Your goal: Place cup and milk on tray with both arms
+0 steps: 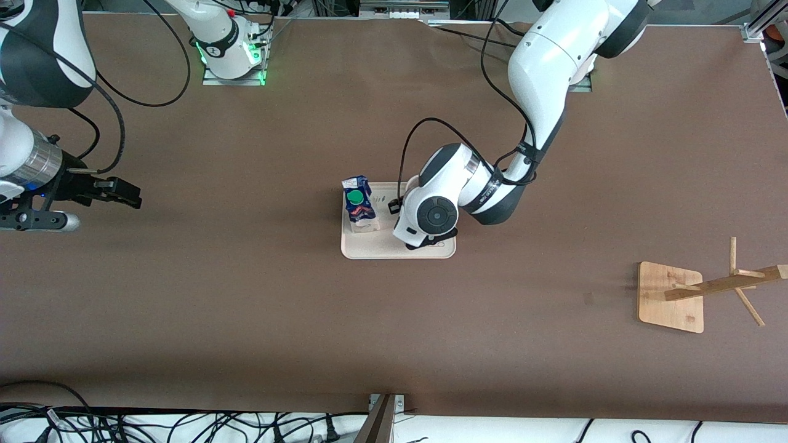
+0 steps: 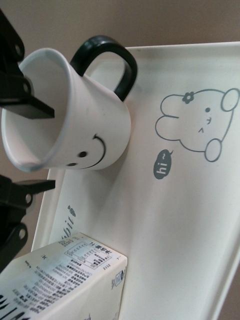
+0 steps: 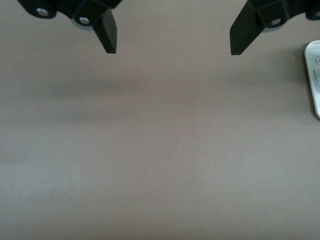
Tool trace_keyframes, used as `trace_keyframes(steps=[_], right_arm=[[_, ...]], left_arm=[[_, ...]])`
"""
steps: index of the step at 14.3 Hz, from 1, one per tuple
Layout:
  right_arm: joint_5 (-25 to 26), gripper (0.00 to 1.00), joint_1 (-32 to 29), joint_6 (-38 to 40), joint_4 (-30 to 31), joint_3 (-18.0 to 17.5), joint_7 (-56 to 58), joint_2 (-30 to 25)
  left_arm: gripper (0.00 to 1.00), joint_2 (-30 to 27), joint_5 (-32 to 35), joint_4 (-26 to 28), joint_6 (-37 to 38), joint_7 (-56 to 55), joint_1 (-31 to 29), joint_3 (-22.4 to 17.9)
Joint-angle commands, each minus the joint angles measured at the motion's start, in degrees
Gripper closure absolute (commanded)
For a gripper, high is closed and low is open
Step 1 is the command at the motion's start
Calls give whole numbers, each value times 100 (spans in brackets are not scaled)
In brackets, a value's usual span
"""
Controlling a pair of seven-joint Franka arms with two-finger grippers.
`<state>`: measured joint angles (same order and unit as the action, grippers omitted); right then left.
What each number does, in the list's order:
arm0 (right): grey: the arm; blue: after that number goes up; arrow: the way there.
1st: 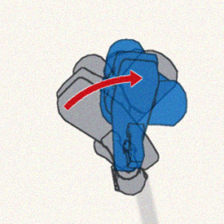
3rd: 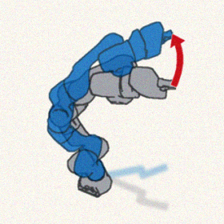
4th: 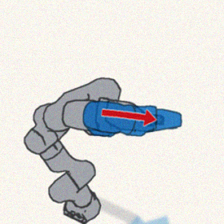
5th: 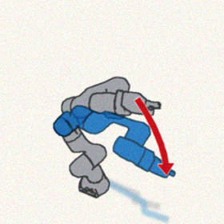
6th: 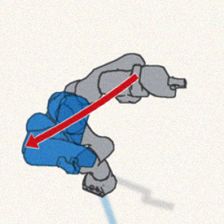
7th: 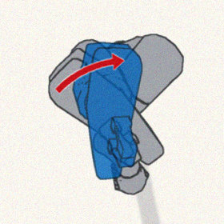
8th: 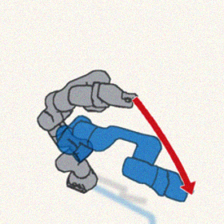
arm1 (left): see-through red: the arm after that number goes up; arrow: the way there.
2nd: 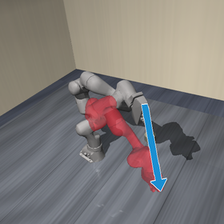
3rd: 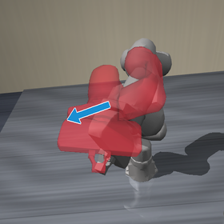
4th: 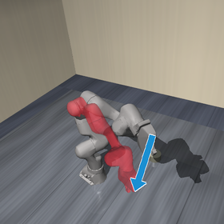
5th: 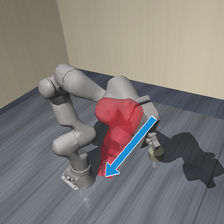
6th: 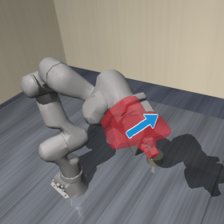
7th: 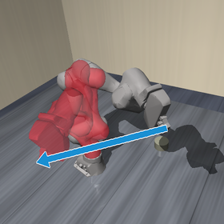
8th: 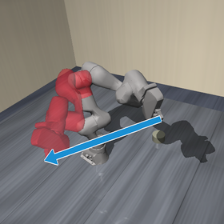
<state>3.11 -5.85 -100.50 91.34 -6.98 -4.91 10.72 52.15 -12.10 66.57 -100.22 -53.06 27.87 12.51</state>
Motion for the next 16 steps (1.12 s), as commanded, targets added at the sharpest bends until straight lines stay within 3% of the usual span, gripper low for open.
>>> trace_keyframes(steps=[1,4,6,10,12,16], right_arm=[[111,0,-277,345,17,-24,7,-246],[6,0,-294,576,-362,450,129,-88],[32,0,-268,567,-363,513,253,-79],[93,0,22,620,-354,610,166,-158],[50,0,22,619,-362,601,262,-158],[50,0,22,628,-371,557,166,-350]], left_arm=[[0,-248,112,-30,177,68,-10,-47],[0,-731,103,-56,581,121,-27,-406],[0,-1266,120,-47,635,383,-53,-818],[0,-2005,1032,-47,872,954,-80,-1549],[0,-2331,1210,-39,942,1637,-289,-1682],[0,-2893,1202,75,1829,3000,-800,-1682]])
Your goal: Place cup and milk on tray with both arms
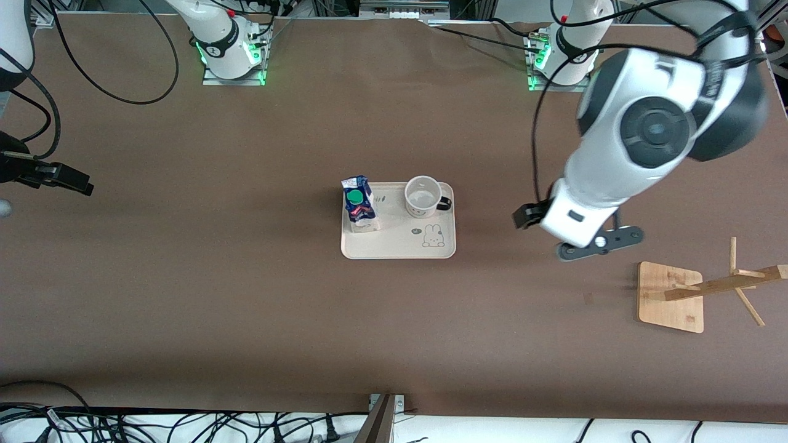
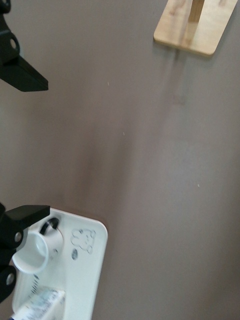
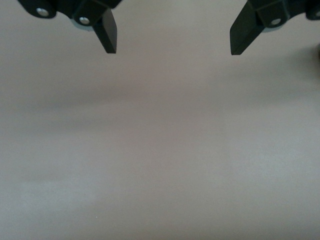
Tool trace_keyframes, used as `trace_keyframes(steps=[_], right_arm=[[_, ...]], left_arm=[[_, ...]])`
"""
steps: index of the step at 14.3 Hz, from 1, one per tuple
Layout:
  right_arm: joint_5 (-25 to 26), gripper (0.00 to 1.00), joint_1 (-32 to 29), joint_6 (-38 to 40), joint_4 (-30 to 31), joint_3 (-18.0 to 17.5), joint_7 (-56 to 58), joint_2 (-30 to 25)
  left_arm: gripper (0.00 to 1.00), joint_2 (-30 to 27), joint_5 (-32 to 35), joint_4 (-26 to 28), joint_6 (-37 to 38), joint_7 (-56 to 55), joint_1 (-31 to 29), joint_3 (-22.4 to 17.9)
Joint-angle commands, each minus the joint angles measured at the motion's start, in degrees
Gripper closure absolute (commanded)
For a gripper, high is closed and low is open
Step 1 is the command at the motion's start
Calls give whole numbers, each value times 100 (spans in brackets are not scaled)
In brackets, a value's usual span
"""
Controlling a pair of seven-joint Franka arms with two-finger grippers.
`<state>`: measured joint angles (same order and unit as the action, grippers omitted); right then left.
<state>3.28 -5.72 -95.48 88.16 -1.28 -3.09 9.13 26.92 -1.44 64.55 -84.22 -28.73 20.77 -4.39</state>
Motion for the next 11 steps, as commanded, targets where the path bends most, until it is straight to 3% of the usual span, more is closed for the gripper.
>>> trace_keyframes(steps=[1,3,7,11], right_arm=[[-3,0,10,161,-44,-4,27,-253],[-12,0,10,450,-62,-4,-16,-306],[-160,0,-34,416,-263,84,37,-254],[-267,0,-17,503,-317,58,72,-280]], left_arm=[[0,-641,135,538,231,1040,-177,-44],[0,-1169,57,1109,188,1901,-763,-1],[0,-2601,126,3034,-997,3230,-1179,0],[0,-2674,732,3098,-1157,3287,-1242,8]])
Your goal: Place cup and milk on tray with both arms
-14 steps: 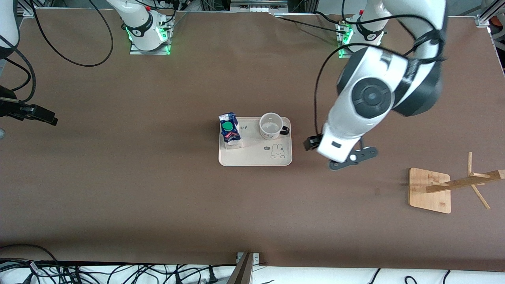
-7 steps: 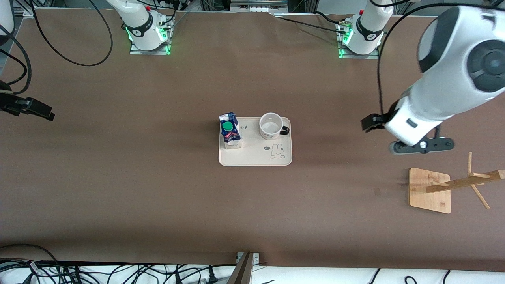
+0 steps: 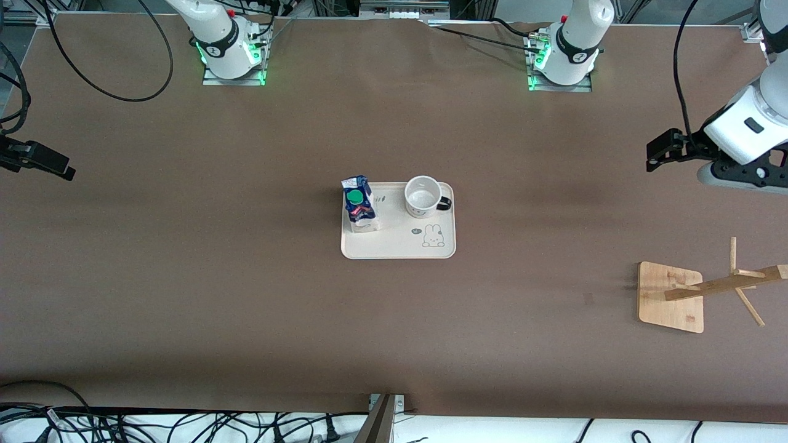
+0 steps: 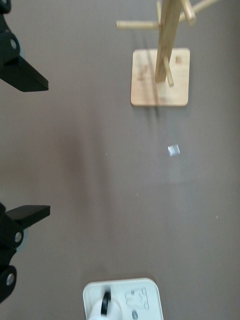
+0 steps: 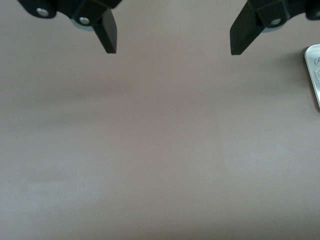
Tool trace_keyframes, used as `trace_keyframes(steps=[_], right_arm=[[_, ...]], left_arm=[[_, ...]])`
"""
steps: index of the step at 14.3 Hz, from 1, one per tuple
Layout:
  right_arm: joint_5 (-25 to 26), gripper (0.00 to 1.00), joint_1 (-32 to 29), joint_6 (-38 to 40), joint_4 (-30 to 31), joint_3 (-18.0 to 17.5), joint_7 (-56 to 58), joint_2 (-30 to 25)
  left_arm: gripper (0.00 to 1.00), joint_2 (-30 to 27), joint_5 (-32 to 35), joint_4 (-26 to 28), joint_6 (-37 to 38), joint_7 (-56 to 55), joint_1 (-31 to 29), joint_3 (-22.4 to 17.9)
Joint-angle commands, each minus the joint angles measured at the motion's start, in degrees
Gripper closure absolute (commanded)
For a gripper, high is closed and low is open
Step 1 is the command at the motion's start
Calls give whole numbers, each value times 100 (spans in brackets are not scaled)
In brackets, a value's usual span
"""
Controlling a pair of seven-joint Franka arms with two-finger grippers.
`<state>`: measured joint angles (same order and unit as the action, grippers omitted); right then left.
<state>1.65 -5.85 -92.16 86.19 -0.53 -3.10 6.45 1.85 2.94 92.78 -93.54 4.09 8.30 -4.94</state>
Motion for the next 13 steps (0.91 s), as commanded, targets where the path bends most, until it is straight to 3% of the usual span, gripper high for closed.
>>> trace_keyframes(steps=[1,13], right_arm=[[-112,0,-4,259,-120,-18,38,-21],[-139,0,-4,330,-103,-35,38,14]], left_arm=[[0,-194,252,293,-200,-144,5,63],[0,-431,128,566,-226,-576,5,28]])
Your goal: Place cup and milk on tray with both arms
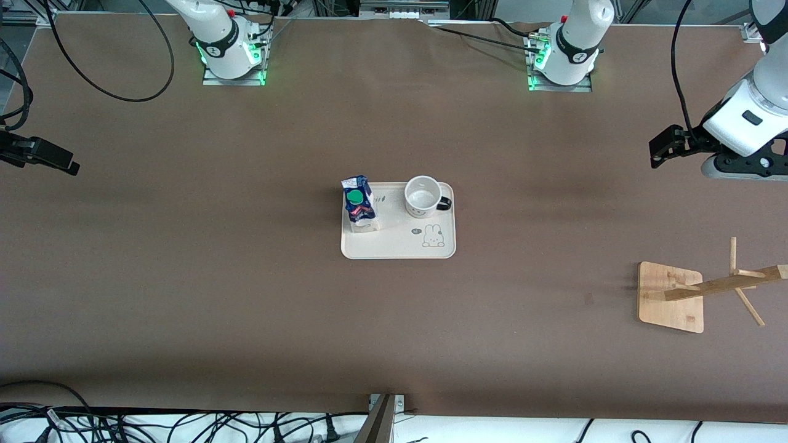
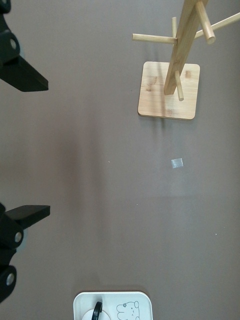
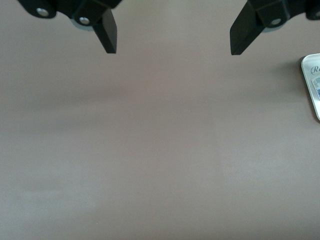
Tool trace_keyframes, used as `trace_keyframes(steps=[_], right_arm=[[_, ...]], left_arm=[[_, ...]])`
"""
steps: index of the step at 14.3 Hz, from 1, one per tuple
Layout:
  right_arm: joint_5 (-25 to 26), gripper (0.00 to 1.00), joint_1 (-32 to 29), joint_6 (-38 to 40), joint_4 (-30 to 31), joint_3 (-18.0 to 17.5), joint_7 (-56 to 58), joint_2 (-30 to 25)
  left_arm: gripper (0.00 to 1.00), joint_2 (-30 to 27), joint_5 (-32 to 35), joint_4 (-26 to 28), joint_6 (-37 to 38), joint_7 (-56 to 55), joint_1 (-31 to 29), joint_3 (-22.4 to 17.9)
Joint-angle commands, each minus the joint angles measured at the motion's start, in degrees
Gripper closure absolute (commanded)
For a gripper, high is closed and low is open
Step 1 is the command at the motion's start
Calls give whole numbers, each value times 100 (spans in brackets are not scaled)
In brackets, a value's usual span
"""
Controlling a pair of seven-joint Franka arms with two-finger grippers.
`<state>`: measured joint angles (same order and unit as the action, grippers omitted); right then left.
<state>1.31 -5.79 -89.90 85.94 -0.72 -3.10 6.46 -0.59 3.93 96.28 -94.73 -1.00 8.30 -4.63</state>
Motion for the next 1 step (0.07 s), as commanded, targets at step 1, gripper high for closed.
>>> trace_keyframes(steps=[1], right_arm=[[-104,0,-9,113,-77,-16,38,13]], left_arm=[[0,-187,29,242,-99,-76,5,-3]])
